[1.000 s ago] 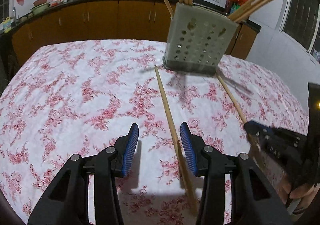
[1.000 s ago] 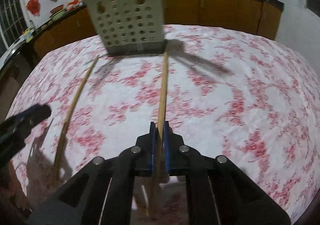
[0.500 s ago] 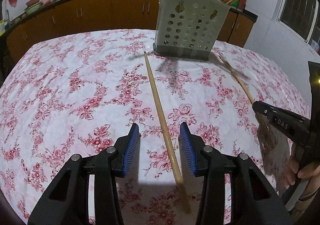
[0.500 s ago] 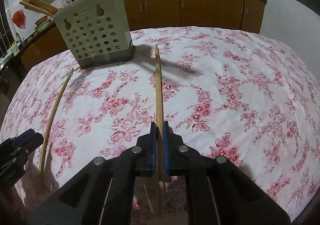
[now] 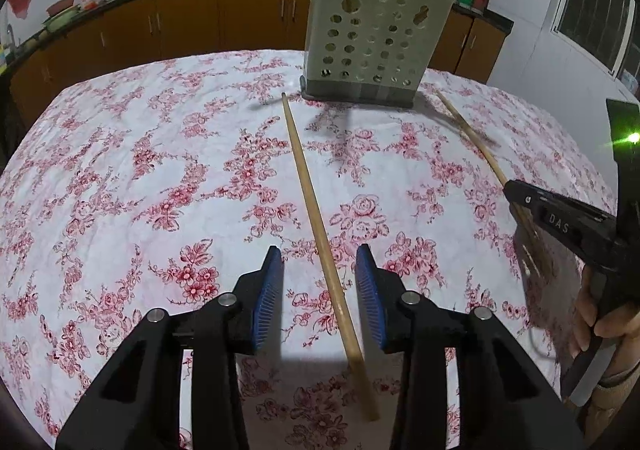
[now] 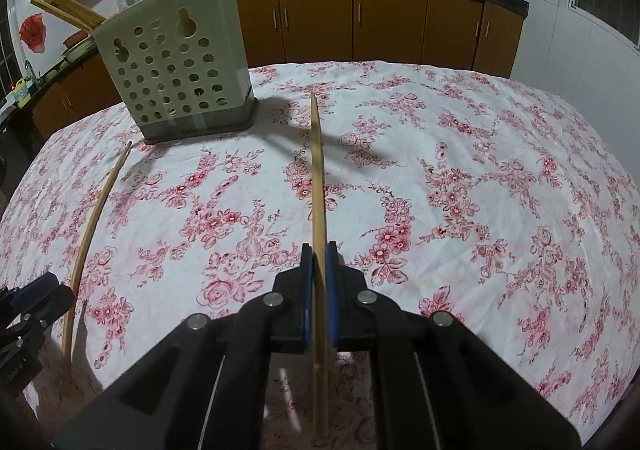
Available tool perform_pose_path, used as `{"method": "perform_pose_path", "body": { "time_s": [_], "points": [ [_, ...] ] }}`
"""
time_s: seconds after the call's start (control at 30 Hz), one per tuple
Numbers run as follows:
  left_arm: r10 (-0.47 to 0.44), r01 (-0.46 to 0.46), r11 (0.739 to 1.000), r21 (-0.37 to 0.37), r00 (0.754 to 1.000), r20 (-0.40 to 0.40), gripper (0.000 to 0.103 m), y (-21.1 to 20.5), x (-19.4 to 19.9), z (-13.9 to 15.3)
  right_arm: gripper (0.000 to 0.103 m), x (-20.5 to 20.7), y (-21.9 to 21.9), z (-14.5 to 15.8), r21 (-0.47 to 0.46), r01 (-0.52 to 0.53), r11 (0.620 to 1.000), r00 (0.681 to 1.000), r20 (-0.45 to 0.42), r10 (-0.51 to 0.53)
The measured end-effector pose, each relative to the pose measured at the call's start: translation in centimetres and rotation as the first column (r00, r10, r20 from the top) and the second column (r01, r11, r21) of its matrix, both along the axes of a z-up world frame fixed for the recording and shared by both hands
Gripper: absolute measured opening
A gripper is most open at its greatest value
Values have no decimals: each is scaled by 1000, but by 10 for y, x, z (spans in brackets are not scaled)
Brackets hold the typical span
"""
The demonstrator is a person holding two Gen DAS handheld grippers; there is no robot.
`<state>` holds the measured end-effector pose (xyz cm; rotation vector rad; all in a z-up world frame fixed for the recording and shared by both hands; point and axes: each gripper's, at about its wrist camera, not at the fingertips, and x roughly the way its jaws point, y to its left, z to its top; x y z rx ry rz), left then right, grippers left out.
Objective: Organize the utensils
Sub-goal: 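Lower both grippers to the last chopsticks and close on one each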
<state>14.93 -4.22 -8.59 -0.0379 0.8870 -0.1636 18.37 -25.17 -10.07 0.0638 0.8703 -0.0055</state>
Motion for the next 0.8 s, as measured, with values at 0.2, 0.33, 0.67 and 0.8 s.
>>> {"method": "perform_pose_path", "body": {
  "time_s": [0.2, 0.33, 0.67, 0.8],
  "points": [
    [11, -11, 999, 50, 1000, -2, 15, -1, 1, -2, 8, -1, 1, 0, 0, 0, 1000, 1000, 0, 0],
    [5, -4, 997, 72, 1000, -8, 8, 0, 8, -2, 8, -1, 1, 0, 0, -1, 1000, 1000, 0, 1],
    [56, -53, 995, 81, 998, -32, 8, 23, 44, 0, 8, 2, 5, 0, -18, -32, 999, 999, 0, 32],
    [83, -81, 993, 80, 996, -25, 8, 32, 51, 0, 8, 5, 9, 0, -27, -42, 999, 999, 1, 42]
  ]
}}
